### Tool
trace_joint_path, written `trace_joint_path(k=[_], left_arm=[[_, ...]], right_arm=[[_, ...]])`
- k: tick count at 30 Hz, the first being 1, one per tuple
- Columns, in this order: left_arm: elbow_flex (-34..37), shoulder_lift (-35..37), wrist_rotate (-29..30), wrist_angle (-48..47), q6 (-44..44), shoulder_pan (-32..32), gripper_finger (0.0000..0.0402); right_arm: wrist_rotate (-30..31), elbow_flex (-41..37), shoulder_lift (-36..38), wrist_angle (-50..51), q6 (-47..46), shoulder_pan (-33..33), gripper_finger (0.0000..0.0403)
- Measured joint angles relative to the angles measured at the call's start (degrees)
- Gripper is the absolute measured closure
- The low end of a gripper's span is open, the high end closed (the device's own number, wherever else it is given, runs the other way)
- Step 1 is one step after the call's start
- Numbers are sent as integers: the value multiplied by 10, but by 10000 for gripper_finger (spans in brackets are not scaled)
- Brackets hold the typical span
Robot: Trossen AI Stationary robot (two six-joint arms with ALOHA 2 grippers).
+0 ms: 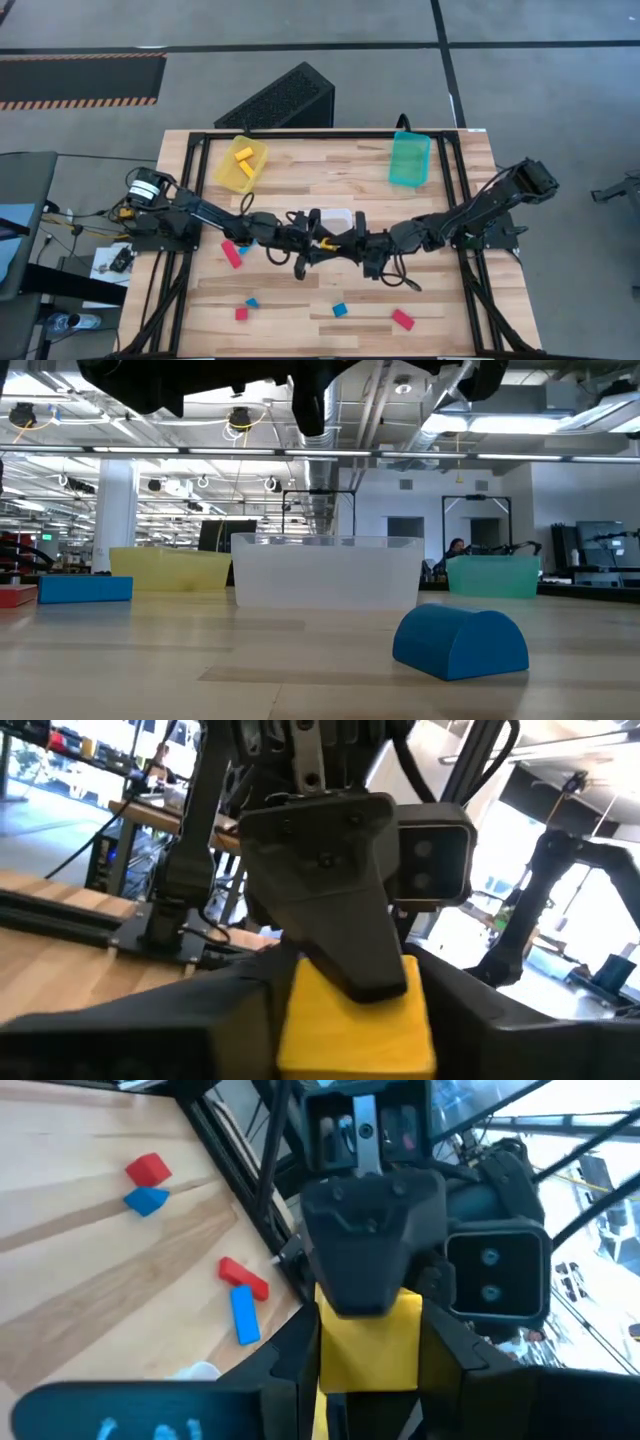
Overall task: Sort & place blocks by color
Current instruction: Put the yellow block into the yellow bin
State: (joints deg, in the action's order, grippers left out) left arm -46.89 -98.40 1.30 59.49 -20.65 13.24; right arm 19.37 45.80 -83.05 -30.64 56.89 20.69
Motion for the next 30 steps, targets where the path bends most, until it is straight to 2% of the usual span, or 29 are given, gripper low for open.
trace_joint_path(k=[2,13,17,20,24,26,30], left_arm=[[0,1,-3,1,-1,0,301],[-1,3,-4,-19,7,0,301],[-1,3,-4,-23,20,0,301],[-1,12,10,-51,27,-5,301],[-1,62,80,-179,28,-14,301],[0,98,134,-266,48,-16,300],[0,172,337,-442,109,-23,299]], right_arm=[[-1,0,0,0,12,0,280],[3,0,0,5,6,8,273],[12,0,-1,4,-19,8,242],[66,-1,-1,6,-50,9,203],[164,-1,0,30,-106,15,152],[196,-1,3,52,-171,15,137],[185,-1,4,141,-328,1,128]])
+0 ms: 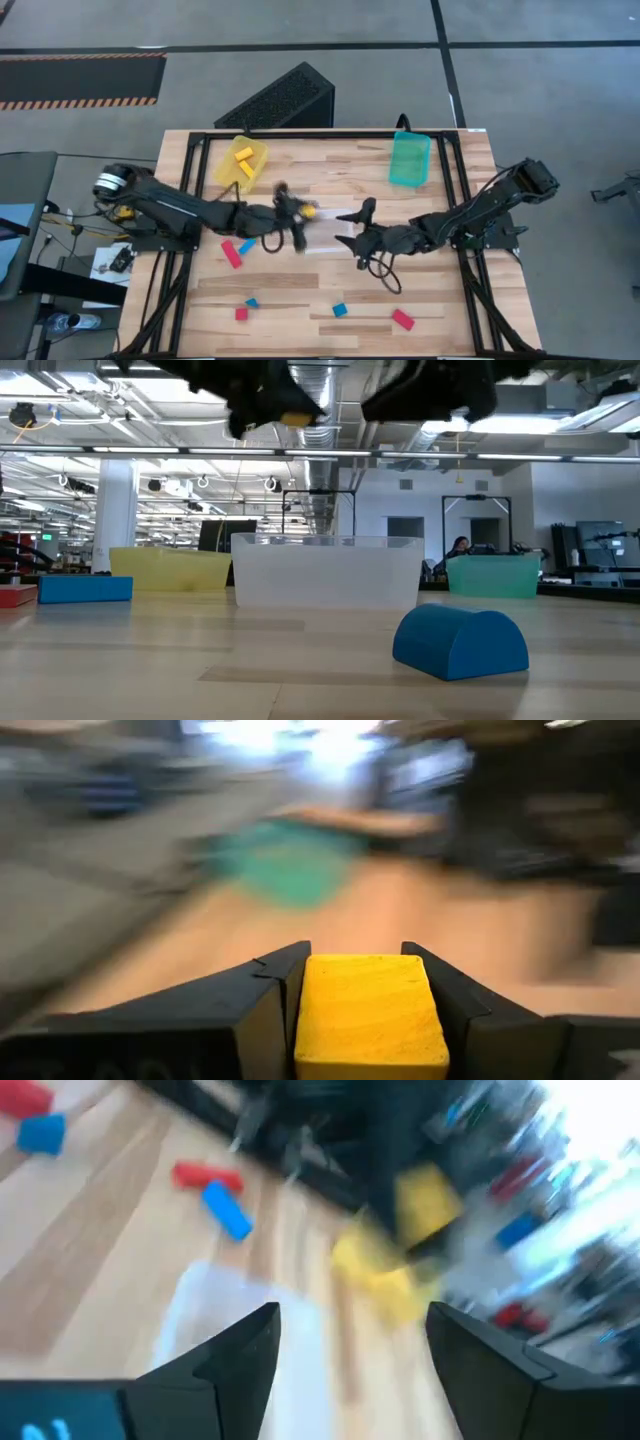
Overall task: Sort & place blocks by color
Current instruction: Put the yellow block into the yellow bin
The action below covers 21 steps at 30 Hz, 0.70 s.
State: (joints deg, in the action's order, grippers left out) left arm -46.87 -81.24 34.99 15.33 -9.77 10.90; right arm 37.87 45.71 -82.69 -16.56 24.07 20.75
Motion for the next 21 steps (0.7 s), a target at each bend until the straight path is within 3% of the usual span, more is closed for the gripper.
trace_joint_path(k=[3,5,14,17,21], left_arm=[[2,31,129,-150,-30,-17,299],[2,42,152,-246,-86,-41,299],[3,43,164,-588,-281,-206,297],[3,43,158,-637,-292,-249,297],[3,43,105,-638,-271,-282,291]], right_arm=[[-2,0,0,56,-64,-15,128],[-2,0,0,69,-92,-29,127],[-94,0,0,53,-133,-61,127],[-93,0,0,54,-137,-64,127],[-94,0,0,53,-152,-63,127]])
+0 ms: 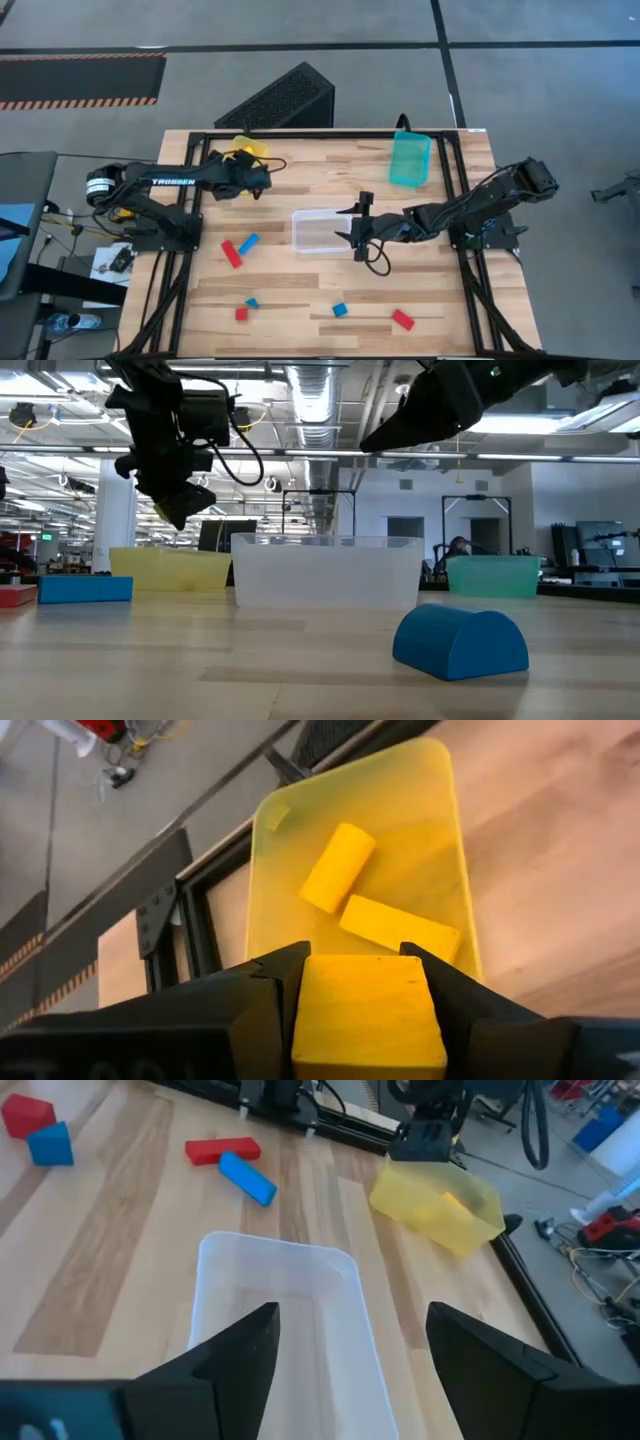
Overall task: Sort & place blocks by color
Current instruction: Put the yellow block into the yellow bin, then put the bottom right blue block into the transparent bin
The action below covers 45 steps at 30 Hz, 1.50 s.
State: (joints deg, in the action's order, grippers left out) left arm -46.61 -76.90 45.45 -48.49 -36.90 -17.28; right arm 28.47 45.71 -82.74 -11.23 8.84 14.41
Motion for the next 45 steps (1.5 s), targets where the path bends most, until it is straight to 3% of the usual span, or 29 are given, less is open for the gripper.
trace_joint_path(k=[5,11,16,22,28,38,45], left_arm=[[0,0,0,0,29,-28,260],[0,0,-16,0,66,-71,214],[0,0,-15,-1,68,-68,194],[0,0,19,3,17,39,192],[0,4,77,53,-43,213,192],[0,-3,155,80,-132,408,191],[0,-55,146,200,-31,459,191]], right_arm=[[-13,0,0,2,-38,0,128],[-117,-5,-3,7,-103,-7,129],[-119,-8,-10,1,-96,-7,129],[-122,-7,-47,-38,-93,-6,129],[-122,0,-92,-74,-90,-6,129],[-120,67,-114,-31,-108,18,129],[-138,112,-113,79,-58,29,129]])
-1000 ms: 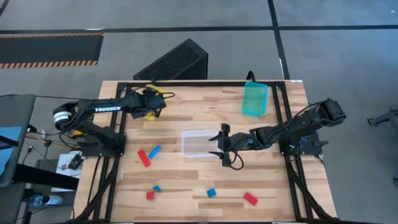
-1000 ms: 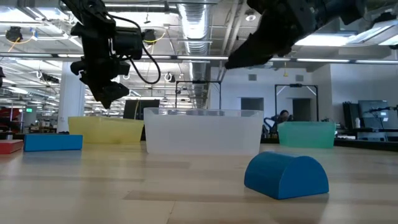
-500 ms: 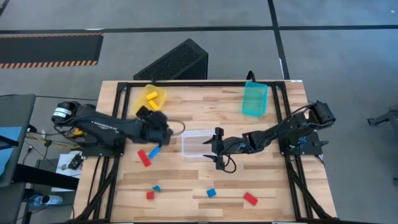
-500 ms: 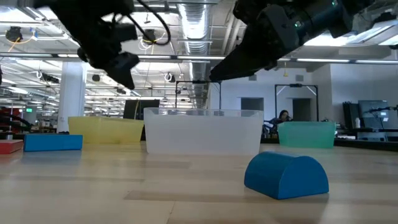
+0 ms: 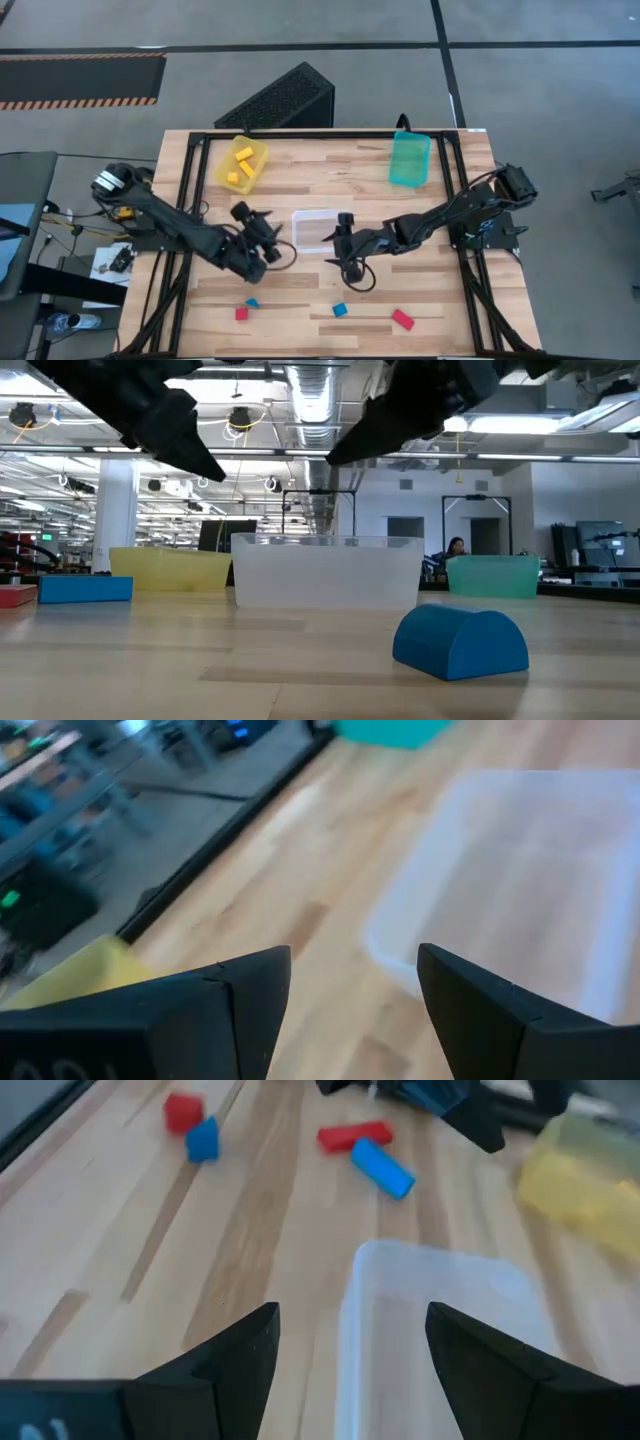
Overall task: Sort & place blocks by color
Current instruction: Put the bottom right blue block into the transparent bin
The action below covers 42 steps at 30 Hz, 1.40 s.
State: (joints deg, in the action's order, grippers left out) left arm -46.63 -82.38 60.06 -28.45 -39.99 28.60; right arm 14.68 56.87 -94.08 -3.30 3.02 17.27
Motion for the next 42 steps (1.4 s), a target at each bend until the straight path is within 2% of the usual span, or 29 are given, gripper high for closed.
trace_joint_path(k=[6,9,12,17,21,27,30,34,42], left_arm=[[0,-54,-91,155,188,-9,191],[0,-85,-117,227,229,-19,191],[0,-107,-160,271,231,-27,191],[0,-116,-204,286,203,-27,191],[0,-114,-204,298,188,-15,191],[0,-114,-208,336,161,23,191],[0,-115,-203,357,158,45,191],[0,-115,-203,385,149,69,191],[0,-115,-202,421,134,106,191]], right_arm=[[-54,2,0,43,1,0,129],[-85,2,0,47,-1,1,129],[-108,2,0,43,-18,11,129],[-98,-1,0,26,-44,54,129],[-85,-4,0,-2,-70,98,129],[-13,-4,-4,-21,-116,157,129],[4,-5,-27,-47,-127,177,129],[10,-4,-80,-103,-139,188,129],[32,6,-147,-105,-195,187,129]])
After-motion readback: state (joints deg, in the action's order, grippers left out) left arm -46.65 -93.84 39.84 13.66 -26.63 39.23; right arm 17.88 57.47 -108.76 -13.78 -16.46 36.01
